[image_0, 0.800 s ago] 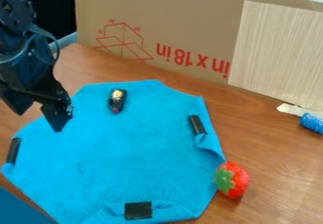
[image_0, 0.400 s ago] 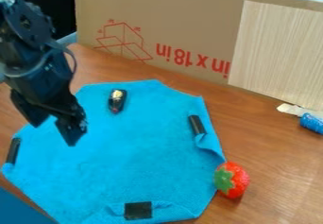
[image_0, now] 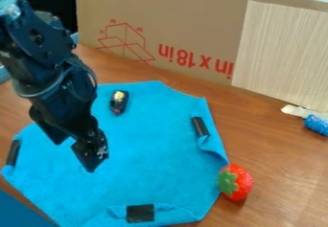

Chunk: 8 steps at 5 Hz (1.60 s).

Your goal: Fold the blue cloth with a figure on it from bottom right to top left

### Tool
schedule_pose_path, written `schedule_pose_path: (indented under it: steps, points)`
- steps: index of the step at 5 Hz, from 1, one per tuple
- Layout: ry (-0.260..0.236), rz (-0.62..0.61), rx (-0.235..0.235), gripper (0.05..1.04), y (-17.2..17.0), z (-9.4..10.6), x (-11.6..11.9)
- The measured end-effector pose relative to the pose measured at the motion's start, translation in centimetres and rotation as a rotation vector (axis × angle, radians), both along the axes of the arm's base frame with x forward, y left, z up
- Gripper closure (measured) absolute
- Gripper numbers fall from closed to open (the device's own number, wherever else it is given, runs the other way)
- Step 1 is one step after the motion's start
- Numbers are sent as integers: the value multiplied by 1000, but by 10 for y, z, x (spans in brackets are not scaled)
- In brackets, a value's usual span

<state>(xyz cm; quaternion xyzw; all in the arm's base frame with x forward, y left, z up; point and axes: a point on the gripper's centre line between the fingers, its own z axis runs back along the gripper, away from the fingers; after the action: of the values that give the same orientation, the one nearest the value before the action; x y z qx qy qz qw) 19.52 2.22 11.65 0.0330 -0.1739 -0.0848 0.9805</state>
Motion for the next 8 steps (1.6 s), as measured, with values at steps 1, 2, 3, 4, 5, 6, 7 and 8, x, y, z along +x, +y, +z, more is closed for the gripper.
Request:
schedule_pose_path:
  steps: [1,2,3,4,5,6,7,8]
  points:
    - [22,-95,-36,83,-17,-4,-7]
    - [43,-186,-64,83,-28,-16,-9]
    - [59,-253,-84,83,-33,-31,-7]
    - [53,-272,-74,83,-34,-46,-5]
    - [62,-320,-76,83,-41,-62,-3]
    - [60,-353,-75,83,-48,-72,-1]
    - [51,-386,-70,117,-57,-80,4]
    - [42,-383,-69,391,-60,-84,6]
